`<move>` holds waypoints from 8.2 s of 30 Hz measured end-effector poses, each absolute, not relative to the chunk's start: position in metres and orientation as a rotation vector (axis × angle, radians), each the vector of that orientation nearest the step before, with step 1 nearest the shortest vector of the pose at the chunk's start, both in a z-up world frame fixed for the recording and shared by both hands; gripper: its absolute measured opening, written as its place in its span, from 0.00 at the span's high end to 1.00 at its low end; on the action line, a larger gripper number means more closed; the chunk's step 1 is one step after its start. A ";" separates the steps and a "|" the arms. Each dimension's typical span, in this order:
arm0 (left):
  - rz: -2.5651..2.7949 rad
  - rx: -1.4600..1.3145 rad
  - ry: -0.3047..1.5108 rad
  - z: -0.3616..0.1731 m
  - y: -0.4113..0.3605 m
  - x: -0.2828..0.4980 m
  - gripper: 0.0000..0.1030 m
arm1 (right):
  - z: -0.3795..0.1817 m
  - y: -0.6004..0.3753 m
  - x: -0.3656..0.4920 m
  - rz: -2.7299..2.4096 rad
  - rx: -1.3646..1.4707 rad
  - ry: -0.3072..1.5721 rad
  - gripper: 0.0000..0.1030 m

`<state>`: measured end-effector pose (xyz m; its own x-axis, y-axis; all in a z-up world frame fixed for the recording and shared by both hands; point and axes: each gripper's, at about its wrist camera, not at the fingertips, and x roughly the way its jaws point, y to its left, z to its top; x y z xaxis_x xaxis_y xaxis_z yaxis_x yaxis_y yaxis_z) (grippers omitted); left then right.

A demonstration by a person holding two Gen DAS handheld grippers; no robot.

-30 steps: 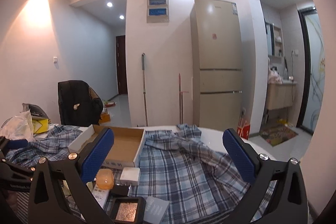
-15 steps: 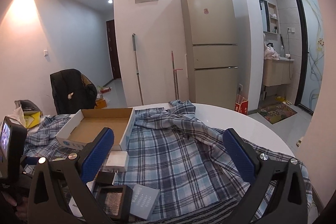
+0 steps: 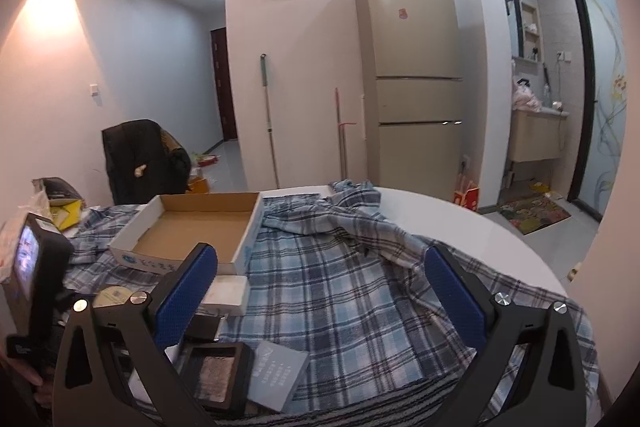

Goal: Organize rigid objects
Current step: 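Lower the left tool and grasp the round cream tin while the right tool grasps the black square frame, then lift the cream tin with the left tool while the right tool lifts the black frame, then carry the cream tin into the cardboard box with the left tool and release it, then lower the black frame into the box beside the tin and open the right tool, then grasp the black rectangular box on the green card with the left tool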

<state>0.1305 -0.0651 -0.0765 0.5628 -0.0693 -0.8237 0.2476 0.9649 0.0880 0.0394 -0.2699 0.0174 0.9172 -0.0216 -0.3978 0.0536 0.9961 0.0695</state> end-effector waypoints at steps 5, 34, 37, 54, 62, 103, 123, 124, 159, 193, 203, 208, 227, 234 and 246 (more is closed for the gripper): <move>-0.176 0.171 0.889 -0.055 -0.052 0.117 0.25 | 0.021 -0.268 0.040 -0.058 0.063 0.414 0.00; -0.147 0.004 0.843 -0.066 0.023 0.113 0.25 | 0.003 -0.219 0.046 -0.011 -0.002 0.651 0.00; -0.144 0.019 0.847 -0.067 0.022 0.116 0.25 | 0.002 -0.212 0.046 -0.001 -0.040 0.661 0.00; -0.075 0.000 0.562 -0.036 0.029 0.076 0.25 | -0.048 -0.154 0.064 0.048 -0.214 0.874 0.16; -0.056 0.023 0.457 -0.025 0.026 0.062 0.25 | -0.057 -0.144 0.069 0.042 -0.241 0.927 0.16; -0.071 0.033 0.514 -0.033 0.022 0.067 0.25 | -0.067 -0.206 0.061 0.090 -0.121 1.036 0.34; -0.044 0.027 0.409 0.069 0.032 0.056 0.25 | 0.051 -0.188 0.083 0.156 -0.052 0.731 0.33; -0.057 0.004 0.403 0.078 0.033 0.057 0.25 | 0.060 -0.185 0.085 0.148 -0.054 0.710 0.34; -0.133 0.016 0.810 -0.015 0.021 0.278 0.25 | 0.021 -0.152 0.249 0.081 0.085 0.851 0.34; -0.126 0.165 0.968 -0.056 -0.004 0.282 0.13 | -0.032 -0.153 0.270 0.096 0.102 1.022 0.33; -0.075 0.072 0.834 -0.029 0.018 0.277 0.13 | -0.034 -0.137 0.267 0.216 0.098 0.968 0.33; 0.048 0.043 0.802 -0.029 0.037 0.281 0.13 | -0.053 -0.130 0.272 0.266 0.129 1.074 0.34; 0.018 -0.079 0.309 0.066 0.043 0.205 0.11 | -0.035 -0.126 0.262 0.220 0.036 1.018 0.24; -0.048 -0.105 0.179 0.119 0.040 0.154 0.00 | 0.039 -0.149 0.211 0.218 0.023 0.811 0.24; -0.031 -0.095 0.125 0.133 0.032 0.063 0.00 | 0.108 -0.168 0.114 0.276 0.051 0.558 0.20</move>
